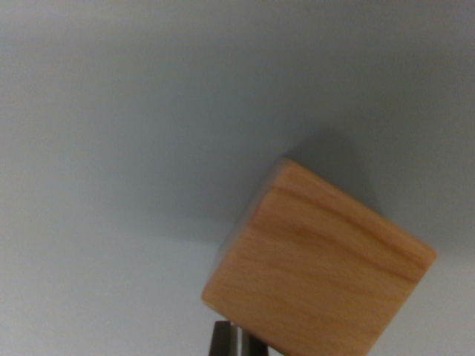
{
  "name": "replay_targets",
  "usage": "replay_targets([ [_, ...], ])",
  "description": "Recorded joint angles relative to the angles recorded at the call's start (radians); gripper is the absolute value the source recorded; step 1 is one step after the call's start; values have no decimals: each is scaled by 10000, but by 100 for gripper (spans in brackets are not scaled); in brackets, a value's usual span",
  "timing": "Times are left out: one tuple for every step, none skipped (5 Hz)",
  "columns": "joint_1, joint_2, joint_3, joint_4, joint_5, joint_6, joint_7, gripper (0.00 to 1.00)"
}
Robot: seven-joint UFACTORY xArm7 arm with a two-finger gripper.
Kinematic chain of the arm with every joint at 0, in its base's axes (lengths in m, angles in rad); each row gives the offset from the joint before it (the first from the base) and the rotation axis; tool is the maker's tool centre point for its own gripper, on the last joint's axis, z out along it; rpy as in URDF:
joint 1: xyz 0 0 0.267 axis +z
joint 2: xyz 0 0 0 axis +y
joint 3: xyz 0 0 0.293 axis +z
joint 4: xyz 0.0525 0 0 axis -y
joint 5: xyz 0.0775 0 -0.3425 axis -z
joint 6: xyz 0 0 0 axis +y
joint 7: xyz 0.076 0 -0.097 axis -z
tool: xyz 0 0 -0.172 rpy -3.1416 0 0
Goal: Push wooden cube
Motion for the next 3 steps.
replay_targets([
  [0, 0, 0, 0, 0, 0, 0, 100],
  [-2, 113, -5, 183, -6, 71, -3, 100],
  [-2, 113, -5, 183, -6, 71, -3, 100],
])
